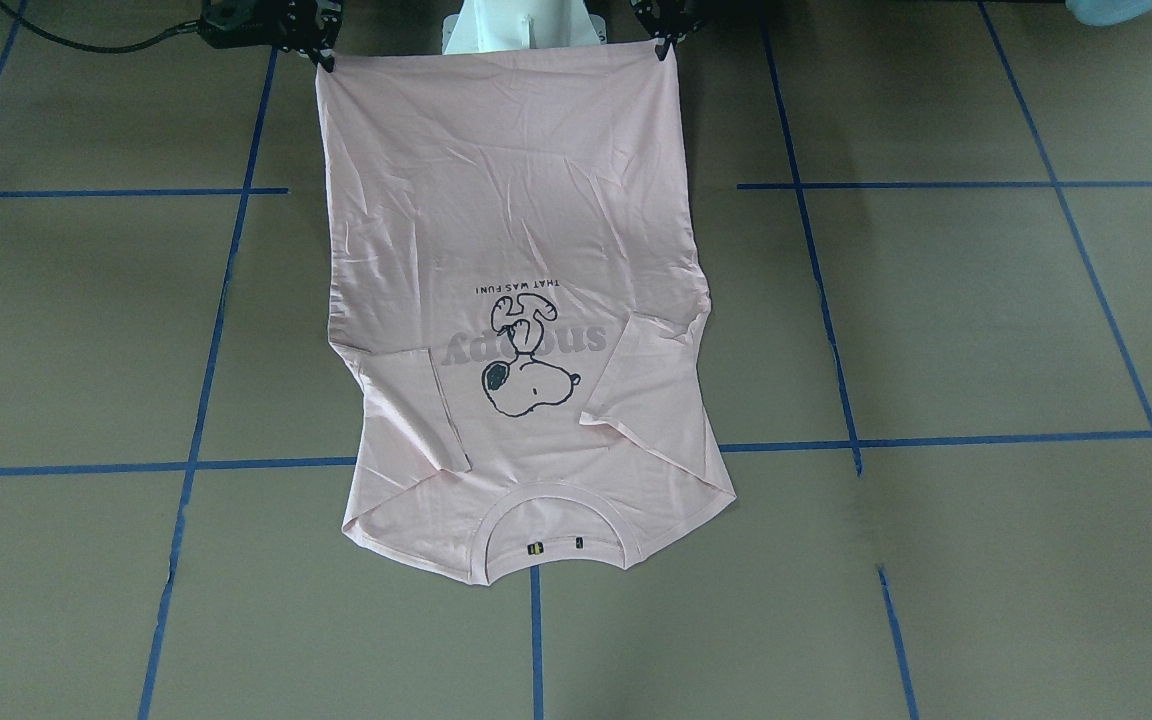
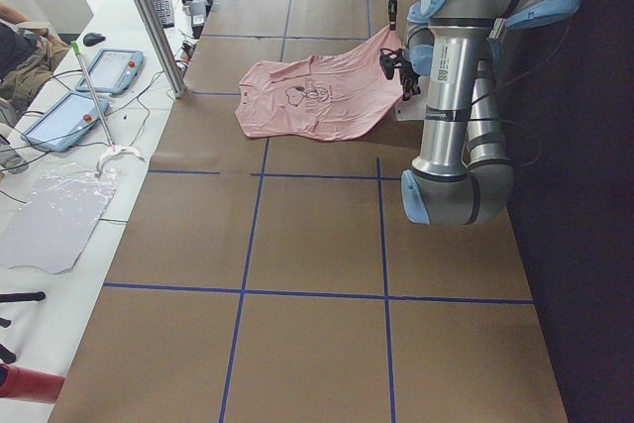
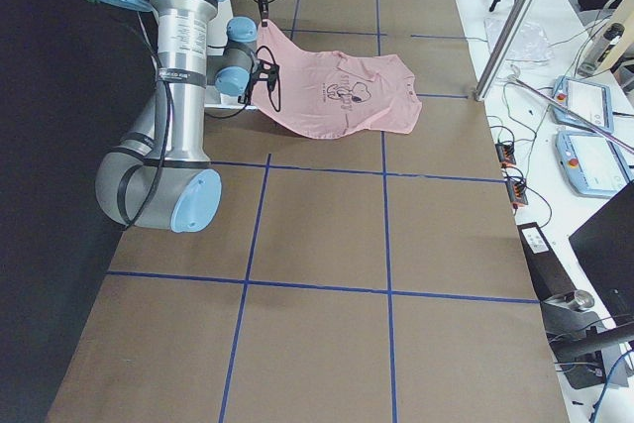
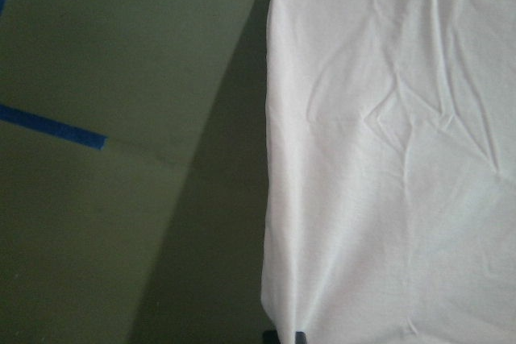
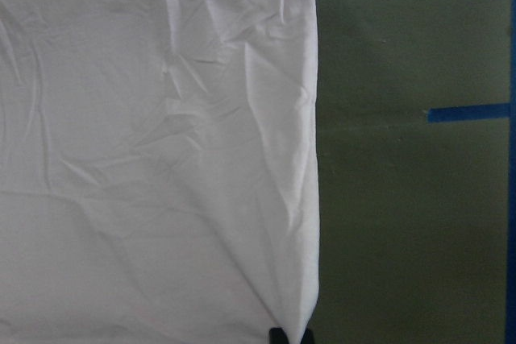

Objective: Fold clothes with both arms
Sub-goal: 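Lift the hem with both grippers and fold it up to the collar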

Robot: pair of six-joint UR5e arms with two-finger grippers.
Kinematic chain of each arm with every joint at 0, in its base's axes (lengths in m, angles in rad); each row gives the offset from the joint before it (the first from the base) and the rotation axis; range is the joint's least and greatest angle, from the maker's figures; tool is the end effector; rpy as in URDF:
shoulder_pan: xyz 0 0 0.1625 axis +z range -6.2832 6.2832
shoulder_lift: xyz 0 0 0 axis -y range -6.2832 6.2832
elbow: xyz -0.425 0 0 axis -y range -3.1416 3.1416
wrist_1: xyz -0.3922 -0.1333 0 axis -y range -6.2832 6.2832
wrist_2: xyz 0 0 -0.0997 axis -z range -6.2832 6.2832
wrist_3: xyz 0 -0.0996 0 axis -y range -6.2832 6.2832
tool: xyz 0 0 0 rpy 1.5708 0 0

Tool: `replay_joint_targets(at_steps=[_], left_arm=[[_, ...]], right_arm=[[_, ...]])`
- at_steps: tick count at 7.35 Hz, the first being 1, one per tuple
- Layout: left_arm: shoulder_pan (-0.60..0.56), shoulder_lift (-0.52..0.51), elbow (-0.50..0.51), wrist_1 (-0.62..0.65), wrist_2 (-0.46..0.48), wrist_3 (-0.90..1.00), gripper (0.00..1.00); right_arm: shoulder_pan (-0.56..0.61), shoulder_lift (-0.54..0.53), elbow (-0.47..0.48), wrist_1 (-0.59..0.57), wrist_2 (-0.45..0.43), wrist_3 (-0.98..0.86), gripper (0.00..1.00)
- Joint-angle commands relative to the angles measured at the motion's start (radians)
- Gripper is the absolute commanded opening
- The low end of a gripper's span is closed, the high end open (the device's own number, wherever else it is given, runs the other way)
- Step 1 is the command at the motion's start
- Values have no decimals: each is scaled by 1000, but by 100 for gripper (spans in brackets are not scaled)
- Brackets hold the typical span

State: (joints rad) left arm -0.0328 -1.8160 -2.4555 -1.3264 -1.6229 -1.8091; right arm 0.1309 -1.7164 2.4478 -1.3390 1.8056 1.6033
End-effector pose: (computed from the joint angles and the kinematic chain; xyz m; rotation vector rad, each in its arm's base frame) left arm 0.4062 -0.1415 0.2059 -0.1395 0.8777 -0.2300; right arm -0.3492 -0.1570 0.2945 -0.1688 -0.9676 0.0370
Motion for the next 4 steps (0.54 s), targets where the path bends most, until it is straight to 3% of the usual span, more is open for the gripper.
replay_joint_targets(at_steps=[1, 2, 4], left_arm=[[-15, -15, -5, 18, -2, 14, 0], [-83, -43, 21, 16, -2, 78, 0], [-233, -94, 111, 10, 1, 197, 0]], right_arm=[[80, 20, -27, 9, 1, -73, 0], [184, 143, -108, 3, 15, -180, 0], [393, 289, -295, 14, 99, -305, 0]])
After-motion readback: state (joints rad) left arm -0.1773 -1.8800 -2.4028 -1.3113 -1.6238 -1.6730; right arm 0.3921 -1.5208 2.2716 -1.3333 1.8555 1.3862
